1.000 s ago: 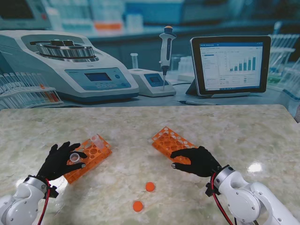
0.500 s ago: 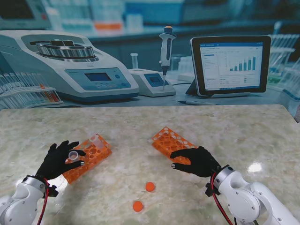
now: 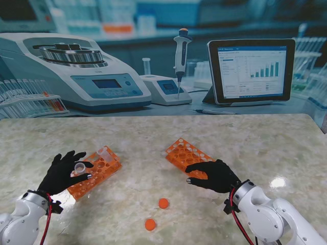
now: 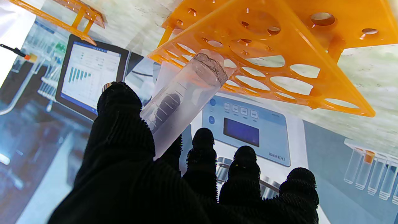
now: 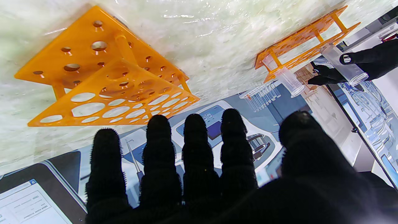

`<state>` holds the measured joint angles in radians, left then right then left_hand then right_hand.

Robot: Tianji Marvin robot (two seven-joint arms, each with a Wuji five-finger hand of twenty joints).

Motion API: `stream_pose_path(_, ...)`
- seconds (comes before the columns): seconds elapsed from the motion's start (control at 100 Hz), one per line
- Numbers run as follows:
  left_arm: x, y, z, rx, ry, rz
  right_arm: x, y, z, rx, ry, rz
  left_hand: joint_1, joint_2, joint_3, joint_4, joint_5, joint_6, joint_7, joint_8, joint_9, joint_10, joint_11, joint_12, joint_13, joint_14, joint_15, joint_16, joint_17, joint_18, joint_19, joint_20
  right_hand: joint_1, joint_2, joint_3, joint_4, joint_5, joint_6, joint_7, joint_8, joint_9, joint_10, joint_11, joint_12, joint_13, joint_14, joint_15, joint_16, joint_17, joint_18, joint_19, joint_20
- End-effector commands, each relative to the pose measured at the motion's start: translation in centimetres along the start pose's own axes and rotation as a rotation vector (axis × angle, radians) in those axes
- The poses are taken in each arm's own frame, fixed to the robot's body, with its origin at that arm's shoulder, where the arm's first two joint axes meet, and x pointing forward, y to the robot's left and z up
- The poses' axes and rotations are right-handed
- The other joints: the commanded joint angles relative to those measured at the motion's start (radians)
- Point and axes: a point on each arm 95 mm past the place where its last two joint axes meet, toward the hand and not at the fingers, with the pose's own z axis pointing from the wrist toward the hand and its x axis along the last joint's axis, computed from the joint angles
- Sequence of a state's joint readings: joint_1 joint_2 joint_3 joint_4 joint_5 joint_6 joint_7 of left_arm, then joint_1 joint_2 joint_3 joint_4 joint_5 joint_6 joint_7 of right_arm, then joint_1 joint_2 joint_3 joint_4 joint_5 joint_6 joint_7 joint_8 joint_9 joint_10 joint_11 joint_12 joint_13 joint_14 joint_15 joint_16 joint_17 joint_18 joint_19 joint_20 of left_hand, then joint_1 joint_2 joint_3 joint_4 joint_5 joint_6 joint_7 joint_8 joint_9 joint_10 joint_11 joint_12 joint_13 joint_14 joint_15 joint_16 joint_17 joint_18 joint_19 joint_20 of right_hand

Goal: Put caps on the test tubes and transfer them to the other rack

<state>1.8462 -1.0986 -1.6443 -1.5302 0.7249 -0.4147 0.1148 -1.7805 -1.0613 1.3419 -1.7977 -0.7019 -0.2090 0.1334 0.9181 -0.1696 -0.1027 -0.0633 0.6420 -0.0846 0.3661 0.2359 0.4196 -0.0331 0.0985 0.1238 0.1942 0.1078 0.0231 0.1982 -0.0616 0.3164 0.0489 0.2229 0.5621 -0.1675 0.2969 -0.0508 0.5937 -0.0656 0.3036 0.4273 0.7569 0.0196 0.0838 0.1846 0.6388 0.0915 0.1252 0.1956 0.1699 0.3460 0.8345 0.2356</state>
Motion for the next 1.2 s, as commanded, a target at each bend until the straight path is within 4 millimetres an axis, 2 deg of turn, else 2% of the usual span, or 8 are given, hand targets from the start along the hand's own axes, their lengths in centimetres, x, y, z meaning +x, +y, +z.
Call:
stream_pose_path(0.0,0.2,-0.2,0.0,0.005,0.009,0.003,0.2,-0.3,-0.1,0.008,0.003,0.007,0.117,0.172,0.068,0.016,0.068,-0.065,-0.02,-0.002,0.012,-0.012,-0.008,0.004,0.008,-0.028,0.002,0.006,-0.011,-0.021,-0.051,-0.04,0.001,0.028,-0.016,0.016,-0.015,0.006,-0.007,0.006,0.001,0.003,0.007,0.009,-0.022,0.002,-0.016,0.014,-0.013,-0.004,-0.012,-0.002)
stream_pose_path(0.57,2.3,-2.1,-0.4,0.071,0.114,0.052,0.2,-0.3,-0.2,0.003,0.006,0.008,0.114,0.177,0.07,0.02,0.163,-0.06,0.088,0.08,0.09,0.013,0.008,0.012,0.085,0.009,0.019,0.019,-0.015,-0.01,-0.033,-0.005,0.002,0.028,-0.017,0.016,-0.014,0.007,-0.006,0.006,0.002,0.002,0.008,0.009,-0.023,0.003,-0.016,0.013,-0.011,-0.005,-0.011,-0.002)
stream_pose_path(0.62,2.6,-2.2,-0.4,0.076,0.125,0.056,0.2,-0.3,-0.2,0.002,0.006,0.007,0.116,0.18,0.071,0.02,0.177,-0.06,0.11,0.104,0.107,0.054,0.006,0.011,0.1,0.027,0.022,0.022,-0.013,-0.008,-0.03,0.002,0.002,0.028,-0.017,0.016,-0.014,0.008,-0.007,0.006,0.001,0.002,0.007,0.009,-0.023,0.002,-0.016,0.013,-0.011,-0.005,-0.011,-0.002)
stream_pose_path(0.66,2.9,-2.4,-0.4,0.078,0.134,0.06,0.2,-0.3,-0.3,0.001,0.006,0.007,0.115,0.183,0.071,0.02,0.181,-0.062,0.128,0.129,0.122,0.061,0.004,0.01,0.11,0.032,0.023,0.023,-0.01,-0.004,-0.028,0.007,0.002,0.028,-0.017,0.016,-0.014,0.008,-0.007,0.006,0.003,0.001,0.008,0.009,-0.022,0.002,-0.016,0.013,-0.011,-0.005,-0.011,-0.002)
stream_pose_path(0.79,3.7,-2.8,-0.4,0.084,0.163,0.064,0.2,-0.3,-0.4,-0.002,0.008,0.006,0.118,0.202,0.07,0.019,0.164,-0.081,0.217,0.272,0.171,0.074,0.013,0.019,0.153,0.059,0.03,0.03,0.01,0.024,-0.027,0.017,0.003,0.028,-0.017,0.016,-0.015,0.006,-0.007,0.006,0.002,0.001,0.008,0.009,-0.022,0.003,-0.016,0.014,-0.011,-0.004,-0.011,-0.002)
stream_pose_path(0.86,4.2,-3.0,-0.4,0.084,0.176,0.062,0.2,-0.3,-0.4,-0.003,0.01,0.006,0.121,0.211,0.069,0.019,0.144,-0.082,0.249,0.343,0.222,0.103,0.019,0.03,0.217,0.104,0.048,0.041,0.04,0.073,-0.018,0.02,0.003,0.028,-0.017,0.016,-0.015,0.006,-0.007,0.006,0.003,0.002,0.008,0.009,-0.021,0.002,-0.016,0.014,-0.01,-0.004,-0.01,-0.002)
stream_pose_path(0.95,4.8,-3.2,-0.4,0.082,0.189,0.061,0.2,-0.3,-0.4,-0.004,0.01,0.006,0.122,0.216,0.068,0.019,0.129,-0.085,0.281,0.406,0.294,0.14,0.028,0.053,0.267,0.129,0.062,0.051,0.061,0.107,-0.01,0.024,0.002,0.029,-0.018,0.016,-0.015,0.006,-0.007,0.006,0.003,0.001,0.008,0.009,-0.022,0.003,-0.016,0.014,-0.01,-0.005,-0.01,-0.002)
stream_pose_path(1.19,6.3,-3.6,-0.3,0.096,0.241,0.061,0.2,-0.3,-0.4,-0.004,0.01,0.006,0.124,0.221,0.067,0.018,0.102,-0.088,0.332,0.507,0.439,0.153,0.063,0.12,0.411,0.137,0.113,0.082,0.133,0.166,0.041,0.041,0.003,0.028,-0.018,0.016,-0.015,0.007,-0.007,0.005,0.003,0.002,0.008,0.009,-0.021,0.003,-0.016,0.014,-0.01,-0.004,-0.01,-0.002)
